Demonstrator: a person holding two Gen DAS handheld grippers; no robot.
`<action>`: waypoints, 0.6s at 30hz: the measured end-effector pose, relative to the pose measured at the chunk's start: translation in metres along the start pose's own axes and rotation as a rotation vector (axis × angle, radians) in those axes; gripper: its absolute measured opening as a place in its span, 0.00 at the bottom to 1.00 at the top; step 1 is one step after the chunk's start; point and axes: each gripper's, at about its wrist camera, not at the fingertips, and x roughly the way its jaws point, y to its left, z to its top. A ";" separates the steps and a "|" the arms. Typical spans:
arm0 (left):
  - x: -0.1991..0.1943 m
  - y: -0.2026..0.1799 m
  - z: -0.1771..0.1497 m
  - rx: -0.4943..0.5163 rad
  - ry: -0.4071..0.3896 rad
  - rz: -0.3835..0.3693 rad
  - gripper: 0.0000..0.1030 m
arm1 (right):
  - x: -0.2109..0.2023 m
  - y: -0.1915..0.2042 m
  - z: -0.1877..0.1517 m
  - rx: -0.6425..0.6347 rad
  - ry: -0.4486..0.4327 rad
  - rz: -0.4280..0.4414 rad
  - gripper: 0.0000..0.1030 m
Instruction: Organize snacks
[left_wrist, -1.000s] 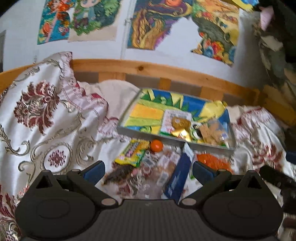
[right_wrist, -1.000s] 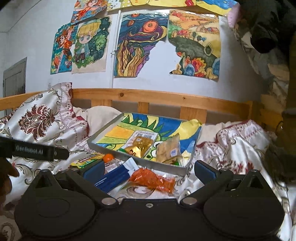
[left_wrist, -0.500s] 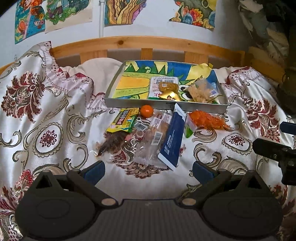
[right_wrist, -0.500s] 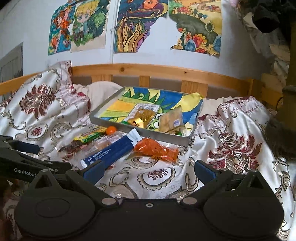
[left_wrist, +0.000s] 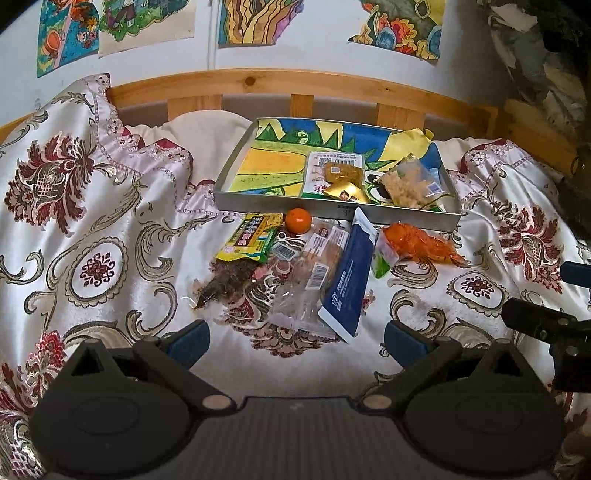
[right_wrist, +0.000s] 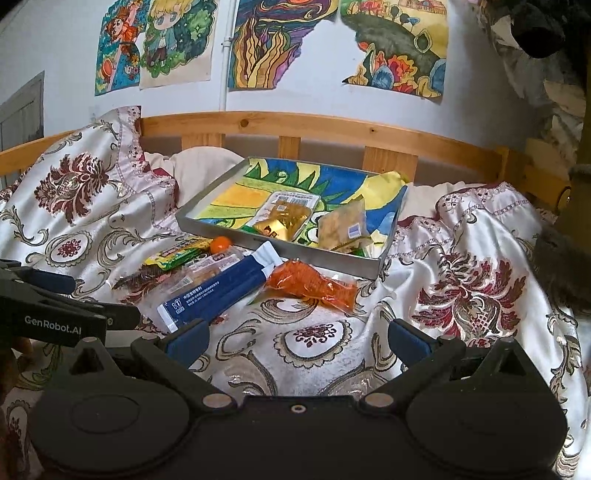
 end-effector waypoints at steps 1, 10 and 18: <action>0.000 0.000 0.000 -0.001 0.001 0.000 1.00 | 0.000 0.000 0.000 0.000 0.003 0.000 0.99; 0.003 0.000 0.000 -0.002 0.006 0.006 1.00 | 0.003 0.003 0.000 -0.013 0.019 0.016 0.99; 0.005 -0.003 0.000 0.016 0.005 0.017 1.00 | 0.005 0.005 0.000 -0.016 0.028 0.028 0.99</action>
